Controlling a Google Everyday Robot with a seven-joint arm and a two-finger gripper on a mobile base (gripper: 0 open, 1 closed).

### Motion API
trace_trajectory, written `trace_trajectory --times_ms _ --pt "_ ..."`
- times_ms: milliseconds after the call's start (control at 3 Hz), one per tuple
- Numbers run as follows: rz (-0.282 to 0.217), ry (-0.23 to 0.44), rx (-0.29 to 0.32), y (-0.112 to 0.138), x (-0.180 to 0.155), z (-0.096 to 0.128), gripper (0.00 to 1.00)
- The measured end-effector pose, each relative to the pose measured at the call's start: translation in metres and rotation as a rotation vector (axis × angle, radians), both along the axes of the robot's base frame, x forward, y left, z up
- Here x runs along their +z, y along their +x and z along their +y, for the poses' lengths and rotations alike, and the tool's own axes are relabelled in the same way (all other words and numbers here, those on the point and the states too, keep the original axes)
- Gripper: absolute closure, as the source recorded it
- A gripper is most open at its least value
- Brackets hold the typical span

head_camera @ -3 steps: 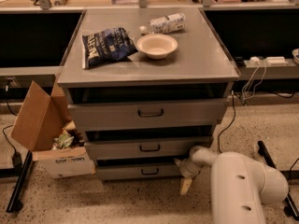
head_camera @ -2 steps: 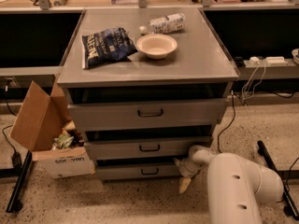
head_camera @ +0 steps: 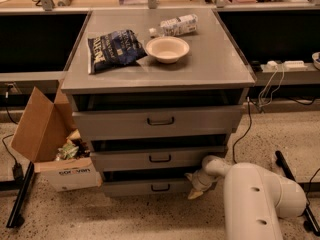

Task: Open bottom drawer

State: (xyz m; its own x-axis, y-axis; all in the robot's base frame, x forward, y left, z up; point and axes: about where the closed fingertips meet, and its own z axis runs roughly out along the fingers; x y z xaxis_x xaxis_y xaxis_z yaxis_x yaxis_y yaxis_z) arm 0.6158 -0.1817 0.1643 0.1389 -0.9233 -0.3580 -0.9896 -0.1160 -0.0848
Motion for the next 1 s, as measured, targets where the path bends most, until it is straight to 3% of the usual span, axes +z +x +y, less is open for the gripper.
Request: trace_trajectory --times_ms 333,667,1000 --pt "0.006 0.007 0.003 -0.003 0.01 -0.001 0.75" --pt "0.089 0.037 0.041 -0.052 0.02 0.002 1.0" --pt "0.143 0.053 0.066 -0.081 0.026 0.008 1.0"
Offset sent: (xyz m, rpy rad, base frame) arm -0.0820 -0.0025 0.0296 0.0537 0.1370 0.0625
